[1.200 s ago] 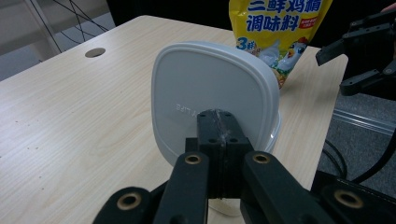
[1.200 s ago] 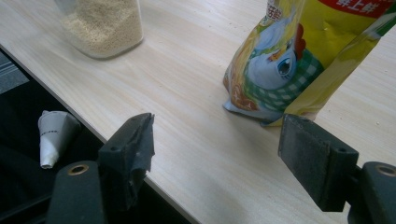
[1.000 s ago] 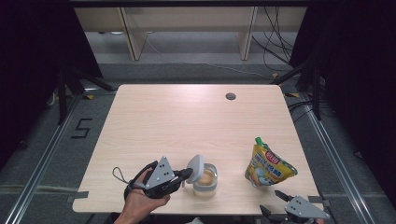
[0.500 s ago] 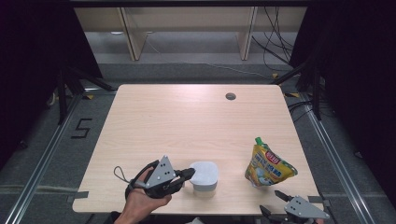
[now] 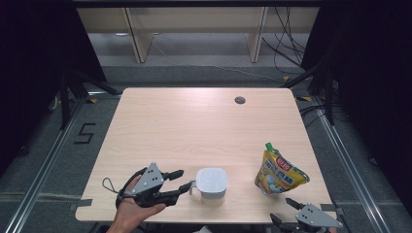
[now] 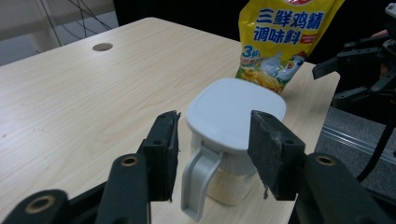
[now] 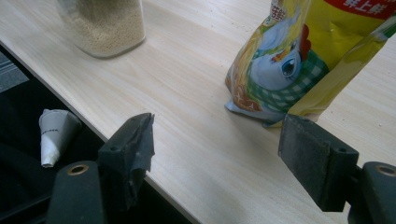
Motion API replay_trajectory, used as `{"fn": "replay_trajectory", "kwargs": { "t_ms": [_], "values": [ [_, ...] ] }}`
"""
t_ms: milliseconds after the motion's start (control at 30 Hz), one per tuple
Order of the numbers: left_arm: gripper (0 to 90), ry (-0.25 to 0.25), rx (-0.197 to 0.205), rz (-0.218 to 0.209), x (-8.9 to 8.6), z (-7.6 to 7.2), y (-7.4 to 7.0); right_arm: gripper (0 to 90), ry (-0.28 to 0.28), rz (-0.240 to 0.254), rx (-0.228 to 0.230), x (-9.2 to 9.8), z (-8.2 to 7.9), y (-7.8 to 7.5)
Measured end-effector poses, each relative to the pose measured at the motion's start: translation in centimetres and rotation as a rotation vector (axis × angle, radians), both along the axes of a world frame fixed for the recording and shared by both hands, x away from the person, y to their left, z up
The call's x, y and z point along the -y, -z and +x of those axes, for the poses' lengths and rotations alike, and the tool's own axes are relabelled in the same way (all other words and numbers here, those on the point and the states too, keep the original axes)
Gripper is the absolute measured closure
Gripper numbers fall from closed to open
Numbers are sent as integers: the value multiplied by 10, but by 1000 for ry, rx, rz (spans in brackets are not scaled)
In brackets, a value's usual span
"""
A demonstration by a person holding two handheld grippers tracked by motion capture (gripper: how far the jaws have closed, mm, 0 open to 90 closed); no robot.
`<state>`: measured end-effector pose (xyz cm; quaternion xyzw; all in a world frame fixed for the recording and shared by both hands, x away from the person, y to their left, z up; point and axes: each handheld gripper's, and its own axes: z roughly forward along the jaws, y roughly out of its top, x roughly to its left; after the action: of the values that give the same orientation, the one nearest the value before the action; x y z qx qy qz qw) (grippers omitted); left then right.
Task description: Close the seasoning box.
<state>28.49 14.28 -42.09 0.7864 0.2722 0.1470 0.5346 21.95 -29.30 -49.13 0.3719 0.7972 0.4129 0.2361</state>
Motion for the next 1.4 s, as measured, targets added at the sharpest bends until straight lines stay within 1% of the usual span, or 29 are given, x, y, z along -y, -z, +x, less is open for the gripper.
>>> {"fn": "replay_trajectory", "kwargs": {
  "t_ms": [100,233,300,333,367,400,433,467,500,533,600,633,667,700,767,800,833,867,900,933,967,1000,1067,1133,1167,1233,1333,1367,1400],
  "values": [
    [447,-15,-18,0,-7,-1,5,275,-1,-4,2,0,0,0],
    [424,-31,-29,10,-13,-3,10,275,-1,-1,1,0,0,0],
    [411,-28,-28,22,-16,-3,12,275,-1,0,1,0,0,0],
    [404,-36,-36,13,-16,-4,13,275,-4,-6,6,0,0,0],
    [399,-24,-29,14,-17,-4,14,275,-4,-5,6,0,0,0],
    [394,-36,-40,11,-18,-5,15,274,-4,-6,5,0,0,0],
    [388,-32,-38,23,-19,-5,16,274,-4,-1,4,0,0,0],
    [382,-25,-32,15,-20,-4,17,275,-4,-2,4,0,0,0],
    [377,-36,-42,13,-20,-6,17,275,-4,-2,4,0,0,0],
    [370,-30,-41,24,-22,-6,18,274,-5,-2,4,0,0,0],
    [357,-39,-52,15,-22,-8,20,274,-6,-5,6,0,0,0],
    [352,-21,-40,29,-24,-7,20,274,-3,4,-11,0,0,0],
    [346,-41,-59,24,-23,-9,21,274,-3,2,-9,0,0,0],
    [341,-34,-53,40,-25,-9,22,271,-2,5,-10,0,0,0],
    [332,-24,-48,45,-26,-9,25,269,-2,5,-10,-1,0,0],
    [327,-29,-52,49,-26,-9,26,268,-3,5,-9,-1,0,0],
    [325,-26,-52,45,-26,-9,27,268,-6,-1,8,0,0,0],
    [321,-36,-64,42,-26,-10,29,267,-12,-2,10,0,0,0],
    [315,-33,-60,57,-27,-10,29,266,-12,-2,9,0,0,0],
    [311,-36,-68,52,-28,-10,31,266,-14,-2,10,0,0,0],
    [307,-37,-64,70,-29,-10,32,266,-13,-2,10,0,0,0],
    [304,-51,-80,59,-28,-12,33,265,-19,7,12,-1,1,0],
    [303,-48,-75,76,-29,-12,34,265,-13,1,8,0,0,0],
    [298,-42,-77,68,-28,-14,36,265,-14,0,9,-1,0,0],
    [293,-42,-73,85,-28,-14,36,265,-14,-1,9,-1,0,0],
    [286,-39,-78,81,-27,-15,39,264,-15,0,9,-1,0,0],
    [275,-31,-70,112,-28,-14,41,264,-14,0,9,-1,0,0],
    [271,-37,-75,122,-29,-15,42,264,-14,1,10,-1,0,0],
    [268,-37,-70,129,-29,-15,42,264,-15,8,-5,-1,0,0]
  ]
}}
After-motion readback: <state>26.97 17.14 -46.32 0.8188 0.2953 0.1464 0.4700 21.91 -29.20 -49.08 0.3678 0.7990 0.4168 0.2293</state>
